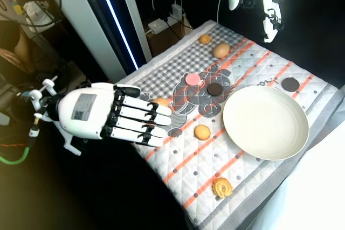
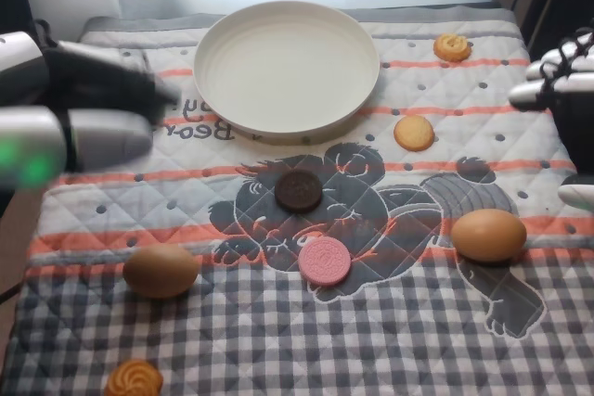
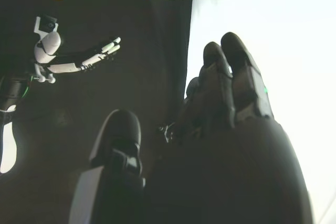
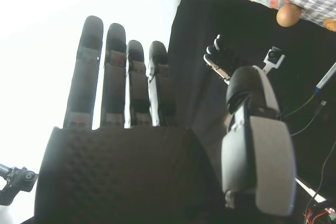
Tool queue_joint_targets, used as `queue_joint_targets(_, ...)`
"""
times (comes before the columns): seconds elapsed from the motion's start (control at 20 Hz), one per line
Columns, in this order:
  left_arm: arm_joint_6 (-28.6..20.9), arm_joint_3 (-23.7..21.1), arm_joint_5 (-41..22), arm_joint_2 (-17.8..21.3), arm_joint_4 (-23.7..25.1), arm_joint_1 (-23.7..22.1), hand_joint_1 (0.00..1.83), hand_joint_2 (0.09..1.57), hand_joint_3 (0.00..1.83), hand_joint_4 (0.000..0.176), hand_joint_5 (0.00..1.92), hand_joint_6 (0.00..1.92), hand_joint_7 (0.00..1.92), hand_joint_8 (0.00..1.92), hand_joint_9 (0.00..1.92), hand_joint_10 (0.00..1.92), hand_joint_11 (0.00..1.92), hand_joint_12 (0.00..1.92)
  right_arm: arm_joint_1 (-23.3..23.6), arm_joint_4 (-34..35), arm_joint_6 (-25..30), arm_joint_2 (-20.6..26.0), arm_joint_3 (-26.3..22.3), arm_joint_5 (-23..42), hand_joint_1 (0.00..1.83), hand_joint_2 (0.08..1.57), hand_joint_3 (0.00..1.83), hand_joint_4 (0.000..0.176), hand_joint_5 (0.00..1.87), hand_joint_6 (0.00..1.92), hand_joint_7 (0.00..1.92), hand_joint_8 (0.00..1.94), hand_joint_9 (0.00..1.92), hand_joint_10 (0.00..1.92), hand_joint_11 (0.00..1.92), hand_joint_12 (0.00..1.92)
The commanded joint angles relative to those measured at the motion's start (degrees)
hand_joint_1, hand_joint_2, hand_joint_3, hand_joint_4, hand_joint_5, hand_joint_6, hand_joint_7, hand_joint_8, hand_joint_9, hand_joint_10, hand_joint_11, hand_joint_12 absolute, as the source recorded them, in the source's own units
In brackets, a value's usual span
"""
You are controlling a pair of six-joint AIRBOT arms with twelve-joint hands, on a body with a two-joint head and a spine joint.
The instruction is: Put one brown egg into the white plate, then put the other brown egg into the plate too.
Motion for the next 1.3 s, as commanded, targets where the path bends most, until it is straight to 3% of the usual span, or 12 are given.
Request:
queue_joint_targets(0.0, -0.48, -0.1, -5.84, -0.37, -0.81, -0.8, 0.61, 1.2, 0.0, 0.0, 0.84, 0.0, 1.1, 0.02, 0.97, 0.39, 0.55, 1.18, 0.43, 1.62, 0.22, -0.03, 0.28, 6.3, 0.53, 1.14, 0.0, 0.075, 0.58, 0.0, 0.54, 0.0, 0.48, 0.0, 0.4, 0.14)
queue_joint_targets(0.15, -0.93, 0.14, -5.45, -0.48, -0.78, -1.01, 0.63, 1.22, 0.0, 0.0, 0.79, 0.0, 1.12, 0.01, 1.01, 0.36, 0.6, 1.18, 0.35, 1.62, 0.22, -0.24, 0.41, 6.12, 0.47, 1.16, 0.01, 0.083, 0.56, 0.0, 0.52, 0.0, 0.45, 0.0, 0.41, 0.11)
queue_joint_targets(0.3, -1.54, 0.6, -4.45, -0.68, 0.78, -1.55, 0.68, 1.19, 0.0, 0.0, 0.64, 0.0, 1.05, 0.0, 1.0, 0.32, 0.67, 1.18, 0.32, 1.62, 0.22, -0.33, 0.49, 5.91, 0.44, 1.2, 0.01, 0.06, 0.57, 0.0, 0.52, 0.0, 0.44, 0.0, 0.4, 0.11)
queue_joint_targets(0.35, -1.54, 0.64, -3.85, -0.74, 1.88, -1.78, 0.84, 1.06, 0.0, 0.02, 0.59, 0.0, 0.98, 0.0, 0.98, 0.28, 0.69, 1.11, 0.32, 1.61, 0.22, -0.33, 0.5, 5.88, 0.44, 1.2, 0.01, 0.071, 0.56, 0.0, 0.52, 0.0, 0.44, 0.0, 0.4, 0.11)
queue_joint_targets(0.4, -0.91, 0.52, -2.38, -0.93, 4.0, -2.48, 0.93, 0.99, 0.0, 0.055, 0.54, 0.0, 0.9, 0.0, 0.93, 0.21, 0.65, 1.11, 0.32, 1.59, 0.22, -0.33, 0.52, 5.82, 0.44, 1.21, 0.01, 0.073, 0.56, 0.0, 0.52, 0.0, 0.44, 0.0, 0.41, 0.11)
queue_joint_targets(0.45, 1.79, 0.17, -0.71, -1.16, 4.38, -3.1, 0.96, 0.91, 0.0, 0.13, 0.46, 0.0, 0.68, 0.0, 0.8, 0.13, 0.49, 1.18, 0.32, 1.59, 0.22, -0.33, 0.55, 5.8, 0.44, 1.21, 0.01, 0.066, 0.57, 0.0, 0.53, 0.0, 0.45, 0.0, 0.41, 0.11)
queue_joint_targets(0.5, 6.72, -0.49, 1.99, -1.65, 4.38, -3.95, 0.96, 0.85, 0.0, 0.167, 0.43, 0.0, 0.52, 0.0, 0.7, 0.08, 0.36, 1.26, 0.32, 1.58, 0.22, -0.33, 0.57, 5.8, 0.44, 1.21, 0.01, 0.068, 0.58, 0.01, 0.53, 0.0, 0.44, 0.0, 0.41, 0.11)
queue_joint_targets(0.55, 10.37, -0.96, 4.1, -2.22, 4.37, -4.44, 0.96, 0.82, 0.0, 0.174, 0.44, 0.0, 0.48, 0.0, 0.68, 0.06, 0.32, 1.29, 0.32, 1.58, 0.22, -0.33, 0.56, 5.8, 0.44, 1.21, 0.01, 0.069, 0.58, 0.01, 0.53, 0.0, 0.44, 0.0, 0.41, 0.11)
queue_joint_targets(0.7, 17.67, -1.68, 8.99, -3.33, 3.49, -5.09, 0.95, 0.8, 0.0, 0.176, 0.39, 0.0, 0.46, 0.0, 0.72, 0.04, 0.25, 1.35, 0.32, 1.61, 0.22, -0.29, 0.57, 5.81, 0.46, 1.2, 0.0, 0.075, 0.6, 0.01, 0.54, 0.01, 0.45, 0.0, 0.42, 0.12)
queue_joint_targets(0.85, 21.17, -1.88, 13.07, -4.02, 2.9, -4.99, 0.94, 0.76, 0.0, 0.176, 0.33, 0.0, 0.44, 0.0, 0.71, 0.02, 0.21, 1.37, 0.32, 1.62, 0.22, -0.26, 0.52, 5.81, 0.46, 1.2, 0.0, 0.071, 0.61, 0.01, 0.55, 0.01, 0.45, 0.0, 0.41, 0.12)
queue_joint_targets(0.95, 27.93, -1.78, 14.35, -5.03, -1.78, -4.68, 0.95, 0.77, 0.0, 0.176, 0.37, 0.0, 0.47, 0.01, 0.76, 0.03, 0.26, 1.35, 0.32, 1.62, 0.22, -0.27, 0.48, 5.82, 0.47, 1.21, 0.0, 0.076, 0.61, 0.01, 0.56, 0.01, 0.46, 0.01, 0.42, 0.12)
queue_joint_targets(1.25, 29.69, -0.6, 16.22, -7.65, -2.79, -3.3, 0.94, 0.82, 0.0, 0.176, 0.42, 0.01, 0.42, 0.0, 0.8, 0.03, 0.28, 1.4, 0.33, 1.62, 0.22, -0.26, 0.5, 5.84, 0.48, 1.2, 0.0, 0.07, 0.63, 0.01, 0.59, 0.01, 0.48, 0.01, 0.43, 0.12)
